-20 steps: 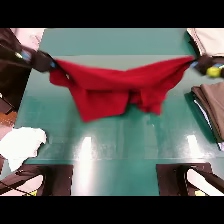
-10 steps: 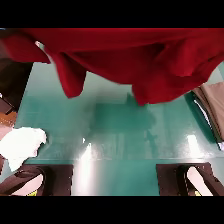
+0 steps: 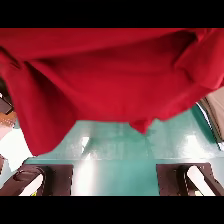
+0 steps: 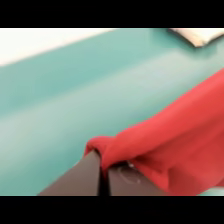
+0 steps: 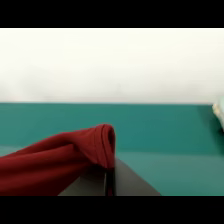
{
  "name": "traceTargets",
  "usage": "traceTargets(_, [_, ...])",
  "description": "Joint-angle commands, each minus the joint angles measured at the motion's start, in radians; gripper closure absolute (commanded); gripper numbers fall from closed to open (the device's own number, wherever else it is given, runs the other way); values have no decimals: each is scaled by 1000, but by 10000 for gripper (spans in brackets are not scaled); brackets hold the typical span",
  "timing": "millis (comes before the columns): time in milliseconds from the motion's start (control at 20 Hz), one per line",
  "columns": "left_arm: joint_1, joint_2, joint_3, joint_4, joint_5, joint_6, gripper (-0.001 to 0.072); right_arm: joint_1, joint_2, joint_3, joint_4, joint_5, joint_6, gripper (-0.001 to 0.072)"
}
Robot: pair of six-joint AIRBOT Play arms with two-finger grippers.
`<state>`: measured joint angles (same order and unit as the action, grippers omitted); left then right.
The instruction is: Fold the shirts.
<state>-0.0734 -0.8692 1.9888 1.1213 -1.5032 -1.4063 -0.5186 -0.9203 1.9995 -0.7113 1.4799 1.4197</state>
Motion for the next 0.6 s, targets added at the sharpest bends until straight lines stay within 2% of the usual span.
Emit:
traceTargets(0, [1,-50,-212,6,-24,15,681,114,-128,-4,-39,108,77,698])
traceTargets(150, [1,-188,-425,6,-3,56,681,345,-257,-171,-285,128,90,698])
traceTargets(250, [1,-308,-516,5,55,80,681,470,-359,-275,-393,71,88,698])
traceTargets(400, [1,-515,-555,4,203,145,681,578,-505,-366,-498,-130,87,697])
traceTargets(550, [1,-651,-555,1,395,154,680,601,-620,-379,-503,-307,88,696])
